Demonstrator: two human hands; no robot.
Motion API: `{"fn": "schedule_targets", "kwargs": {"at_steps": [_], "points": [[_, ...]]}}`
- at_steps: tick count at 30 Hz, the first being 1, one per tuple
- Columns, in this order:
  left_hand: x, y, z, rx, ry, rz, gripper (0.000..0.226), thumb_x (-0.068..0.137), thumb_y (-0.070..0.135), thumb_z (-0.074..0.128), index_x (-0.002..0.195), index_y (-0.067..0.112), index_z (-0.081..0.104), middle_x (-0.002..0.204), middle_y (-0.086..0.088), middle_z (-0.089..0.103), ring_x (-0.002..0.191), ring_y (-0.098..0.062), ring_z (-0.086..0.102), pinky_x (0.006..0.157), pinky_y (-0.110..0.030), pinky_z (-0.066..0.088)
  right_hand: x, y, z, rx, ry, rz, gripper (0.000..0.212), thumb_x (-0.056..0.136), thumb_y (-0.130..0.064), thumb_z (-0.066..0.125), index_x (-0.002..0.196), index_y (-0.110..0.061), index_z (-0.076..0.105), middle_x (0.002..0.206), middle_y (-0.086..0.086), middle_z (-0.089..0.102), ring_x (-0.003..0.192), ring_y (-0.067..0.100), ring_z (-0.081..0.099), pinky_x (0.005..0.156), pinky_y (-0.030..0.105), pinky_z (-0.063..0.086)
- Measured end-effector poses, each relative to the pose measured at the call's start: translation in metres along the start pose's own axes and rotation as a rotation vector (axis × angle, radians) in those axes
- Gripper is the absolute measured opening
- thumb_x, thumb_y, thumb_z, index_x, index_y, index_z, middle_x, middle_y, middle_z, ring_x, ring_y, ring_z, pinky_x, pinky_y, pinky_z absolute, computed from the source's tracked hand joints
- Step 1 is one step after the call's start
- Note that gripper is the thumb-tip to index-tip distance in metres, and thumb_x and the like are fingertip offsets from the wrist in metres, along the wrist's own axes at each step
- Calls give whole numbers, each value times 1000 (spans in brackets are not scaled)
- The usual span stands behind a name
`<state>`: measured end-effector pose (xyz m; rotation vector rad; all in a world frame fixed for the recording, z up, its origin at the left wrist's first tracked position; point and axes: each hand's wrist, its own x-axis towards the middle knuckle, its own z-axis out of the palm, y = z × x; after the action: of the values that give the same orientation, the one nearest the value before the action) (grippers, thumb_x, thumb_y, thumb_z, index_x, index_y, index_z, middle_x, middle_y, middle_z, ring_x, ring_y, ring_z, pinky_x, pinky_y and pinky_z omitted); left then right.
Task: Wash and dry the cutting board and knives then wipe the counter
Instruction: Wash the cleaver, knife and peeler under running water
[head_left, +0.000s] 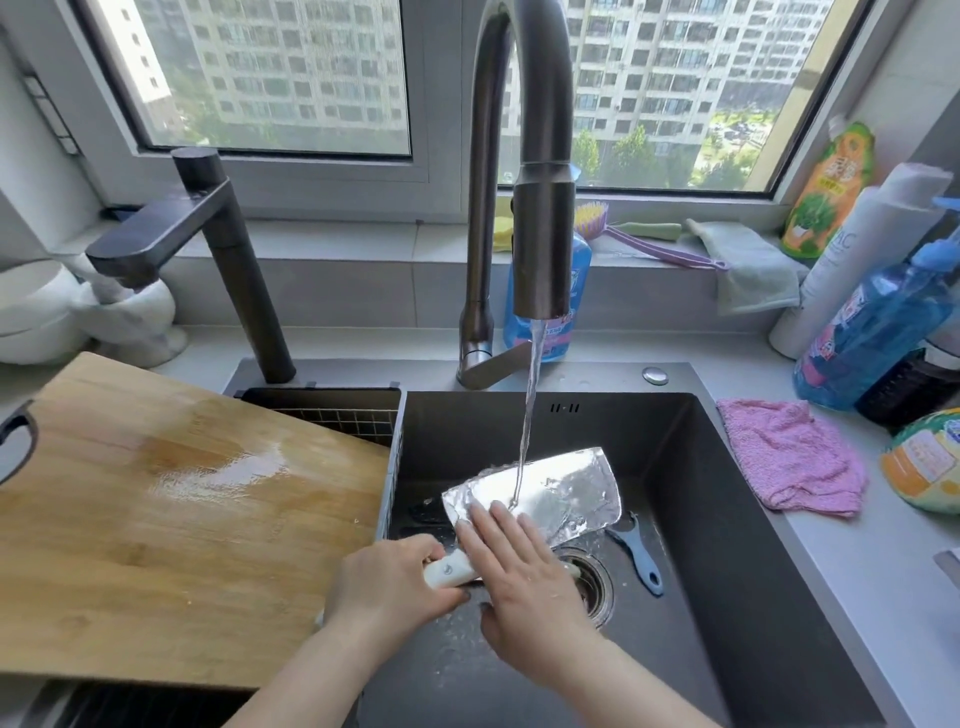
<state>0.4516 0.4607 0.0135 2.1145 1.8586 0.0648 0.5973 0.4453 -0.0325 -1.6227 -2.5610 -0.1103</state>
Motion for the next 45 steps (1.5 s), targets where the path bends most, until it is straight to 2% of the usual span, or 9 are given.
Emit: {"fn": "schedule_targets", "kwargs": {"at_steps": [6, 9, 11, 15, 19, 24, 33, 40, 45], "points": [[-1, -4, 0, 23, -7, 13, 43, 79, 60, 54, 116, 37, 53, 108, 13, 64, 96, -8, 58, 61, -19, 34, -8, 44, 2, 8, -83, 415, 107, 16, -20, 83, 120, -10, 58, 120, 10, 64, 112, 28, 61, 110, 32, 11], [-1, -6, -2, -2, -9, -15, 42, 78, 61, 55, 113, 37, 54, 106, 13, 64, 91, -8, 58, 55, -14, 31, -15, 50, -13, 155, -70, 616, 79, 71, -18, 69, 141, -4, 33, 151, 14, 26, 140, 31, 25, 116, 33, 13], [-1, -5, -4, -27, 6, -40, 42, 77, 62, 56, 110, 37, 55, 103, 12, 64, 94, -9, 59, 56, -18, 32, -20, 41, -21, 580, 3, 807, 65, 88, -14, 51, 145, -10, 19, 155, 8, 15, 143, 24, 11, 116, 32, 11], [1, -4, -10, -34, 11, -63, 40, 78, 60, 56, 110, 36, 55, 105, 13, 63, 99, -10, 58, 64, -22, 35, -4, 12, -35, 1546, -46, 1110, 46, 95, -21, 47, 137, -7, 35, 136, 12, 45, 114, 26, 48, 96, 39, 43], [-10, -8, -17, 16, 0, -64, 41, 78, 59, 56, 111, 35, 55, 108, 13, 63, 98, -9, 58, 63, -22, 34, 14, -6, -32, 1928, -149, 1092, 21, 97, -18, 43, 99, -3, 57, 85, 11, 70, 81, 21, 64, 63, 27, 51], [-28, -25, -35, -31, -63, -126, 35, 79, 57, 56, 107, 35, 56, 91, 16, 56, 82, -9, 51, 54, -19, 30, 30, -27, -34, 1994, -184, 1049, 20, 95, -3, 42, 79, -4, 53, 50, 2, 66, 63, 18, 60, 43, 19, 51], [-61, -92, -94, -699, -582, -296, 22, 92, 35, 50, 94, 13, 52, 63, 2, 64, 49, -10, 60, 47, -21, 45, 66, -77, -46, 2037, -310, 889, 21, 95, -4, 42, 79, -7, 55, 71, 6, 62, 62, 14, 56, 43, 16, 48], [-80, -116, -100, -817, -308, -414, 24, 93, 27, 50, 76, 9, 47, 46, -1, 56, 32, -10, 48, 37, -17, 35, 104, -110, -47, 1725, -256, 816, 28, 98, -26, 39, 81, -11, 54, 58, -5, 51, 47, 6, 47, 55, 25, 43], [-74, -129, -82, -775, -213, -502, 23, 90, 28, 56, 81, 8, 52, 43, -1, 55, 33, -13, 50, 38, -19, 40, 98, -109, -30, 1413, -16, 821, 24, 98, -26, 36, 110, -14, 53, 111, -1, 42, 97, 12, 41, 87, 25, 33]]}}
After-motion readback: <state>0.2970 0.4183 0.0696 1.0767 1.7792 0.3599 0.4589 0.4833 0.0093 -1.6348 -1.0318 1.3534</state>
